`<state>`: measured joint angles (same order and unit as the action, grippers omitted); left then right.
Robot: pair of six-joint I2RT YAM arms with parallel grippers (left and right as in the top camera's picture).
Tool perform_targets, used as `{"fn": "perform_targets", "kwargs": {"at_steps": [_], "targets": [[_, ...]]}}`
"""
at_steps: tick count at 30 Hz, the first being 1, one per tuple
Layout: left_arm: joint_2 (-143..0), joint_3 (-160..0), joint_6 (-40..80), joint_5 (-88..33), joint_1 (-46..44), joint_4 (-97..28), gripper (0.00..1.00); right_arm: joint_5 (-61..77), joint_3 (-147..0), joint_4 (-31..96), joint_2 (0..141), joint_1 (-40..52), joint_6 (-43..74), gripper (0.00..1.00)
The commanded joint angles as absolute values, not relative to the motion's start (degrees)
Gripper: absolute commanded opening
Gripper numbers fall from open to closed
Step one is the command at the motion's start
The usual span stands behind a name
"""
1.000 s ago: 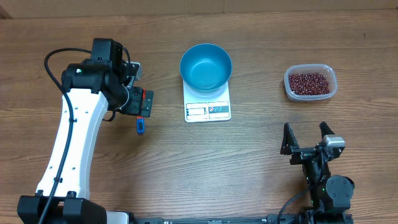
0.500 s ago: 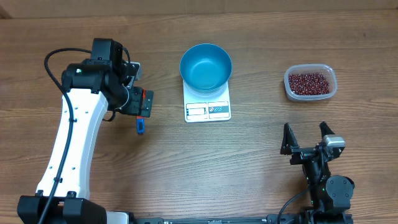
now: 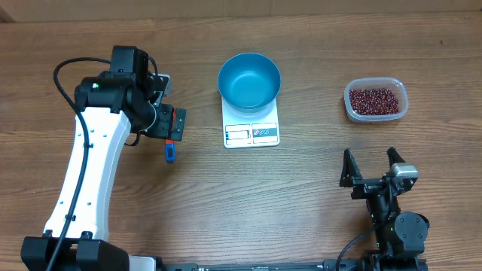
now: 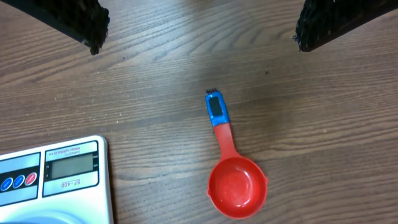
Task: Scoop item into bowl and weigh 150g on scale
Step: 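Lower the left gripper down onto the red scoop's cup rim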
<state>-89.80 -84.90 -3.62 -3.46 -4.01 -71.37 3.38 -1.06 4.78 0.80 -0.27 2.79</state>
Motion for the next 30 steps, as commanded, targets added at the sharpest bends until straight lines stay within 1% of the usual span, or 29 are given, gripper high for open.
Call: {"fn": "perform_targets", "kwargs": {"at_steps": [1, 17, 30], "targets": [[-90.02, -86.5, -5.21, -4.05, -3.75, -70.85, 1.0, 2.61, -0.45, 4.67, 0.16, 0.1, 3.01, 1.0], [-94.39, -86.48, -5.21, -4.03, -2.46, -69.84, 1.0, 2.61, -0.45, 4.67, 0.16, 0.1, 3.01, 1.0], [-97.23, -86.48, -7.07, -4.1, 2.81, -69.58, 1.0, 2.61, -0.45, 4.67, 0.16, 0.1, 3.01, 1.0]]}}
